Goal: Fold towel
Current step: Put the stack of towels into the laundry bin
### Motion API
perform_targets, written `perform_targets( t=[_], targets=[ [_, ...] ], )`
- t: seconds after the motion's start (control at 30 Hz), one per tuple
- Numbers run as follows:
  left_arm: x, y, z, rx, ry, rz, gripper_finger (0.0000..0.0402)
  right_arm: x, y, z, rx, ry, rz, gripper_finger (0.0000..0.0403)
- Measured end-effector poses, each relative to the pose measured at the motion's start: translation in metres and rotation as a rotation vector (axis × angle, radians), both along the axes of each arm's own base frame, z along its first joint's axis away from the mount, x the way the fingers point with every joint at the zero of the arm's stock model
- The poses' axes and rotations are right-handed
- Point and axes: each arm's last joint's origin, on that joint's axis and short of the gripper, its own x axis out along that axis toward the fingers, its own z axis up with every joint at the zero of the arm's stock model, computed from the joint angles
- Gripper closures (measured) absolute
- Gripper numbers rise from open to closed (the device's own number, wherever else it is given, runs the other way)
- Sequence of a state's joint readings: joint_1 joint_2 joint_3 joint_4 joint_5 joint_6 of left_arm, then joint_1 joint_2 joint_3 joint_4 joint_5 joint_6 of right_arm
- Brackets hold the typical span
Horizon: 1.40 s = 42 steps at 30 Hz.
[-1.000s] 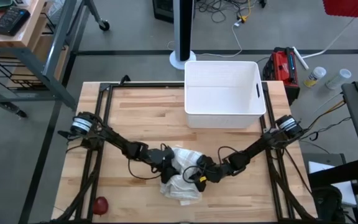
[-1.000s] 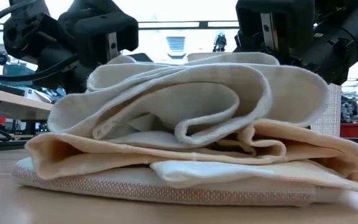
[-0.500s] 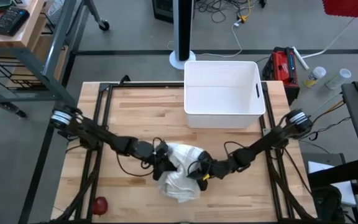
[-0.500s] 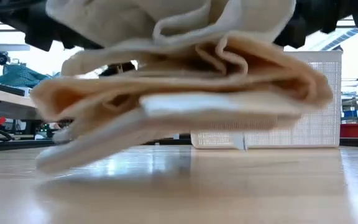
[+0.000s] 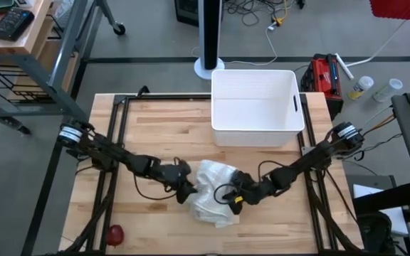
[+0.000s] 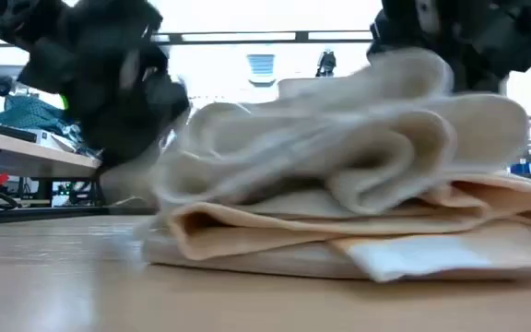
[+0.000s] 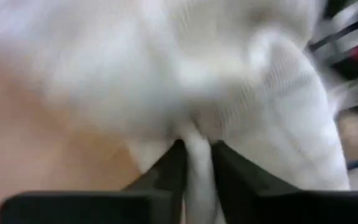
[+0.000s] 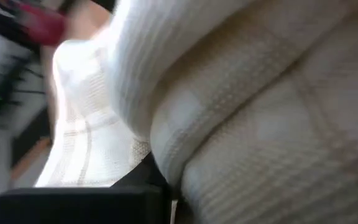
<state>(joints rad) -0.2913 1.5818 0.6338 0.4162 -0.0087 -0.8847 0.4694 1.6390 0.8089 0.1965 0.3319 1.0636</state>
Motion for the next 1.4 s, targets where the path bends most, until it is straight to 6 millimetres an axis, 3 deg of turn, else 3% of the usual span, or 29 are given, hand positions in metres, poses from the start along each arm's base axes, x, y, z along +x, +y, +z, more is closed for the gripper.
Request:
perform_targets(
  t=[0.13, 0.2, 0.3, 0.37, 0.47, 0.57, 0.7, 0.83, 1.03, 1.2, 1.4],
  targets=[
    [-0.021, 0.007, -0.029, 0.046, 0.364, 0.038, 0.0271, -0.011, 0.0, -0.012, -0.018, 0.149, -0.027, 0.0334],
    [-0.027, 0.01, -0.029, 0.056, 0.465, 0.101, 0.0244, -0.015, -0.001, -0.015, -0.017, 0.199, -0.022, 0.0334],
    [-0.027, 0.011, -0.026, 0.078, 0.432, 0.107, 0.0221, -0.014, 0.0, -0.018, -0.022, 0.21, -0.011, 0.0334],
    [-0.017, 0.009, -0.016, 0.091, 0.281, 0.081, 0.0217, -0.014, 0.0, -0.019, -0.024, 0.217, -0.001, 0.0334],
    [0.005, 0.004, 0.018, 0.109, -0.042, 0.077, 0.0221, -0.014, 0.0, -0.023, -0.029, 0.229, -0.001, 0.0334],
    [0.015, 0.004, 0.026, 0.165, -0.099, 0.06, 0.0235, -0.014, 0.0, -0.023, -0.029, 0.229, 0.0, 0.0334],
    [0.015, 0.008, 0.019, 0.155, 0.061, 0.101, 0.025, -0.014, 0.0, -0.023, -0.027, 0.231, -0.002, 0.0334],
    [0.008, 0.012, -0.002, 0.138, 0.221, 0.154, 0.0244, -0.014, 0.0, -0.024, -0.029, 0.231, -0.001, 0.0334],
    [0.018, 0.005, -0.021, -0.036, 0.132, 0.087, 0.0183, -0.014, 0.0, -0.023, -0.038, 0.224, 0.012, 0.0334],
    [0.028, 0.002, -0.045, -0.097, 0.163, 0.105, 0.0125, -0.013, 0.001, -0.023, -0.044, 0.215, 0.021, 0.0334],
    [0.056, -0.007, -0.058, -0.183, 0.053, 0.073, 0.0085, -0.013, 0.001, -0.022, -0.051, 0.21, 0.039, 0.0334]
  ],
)
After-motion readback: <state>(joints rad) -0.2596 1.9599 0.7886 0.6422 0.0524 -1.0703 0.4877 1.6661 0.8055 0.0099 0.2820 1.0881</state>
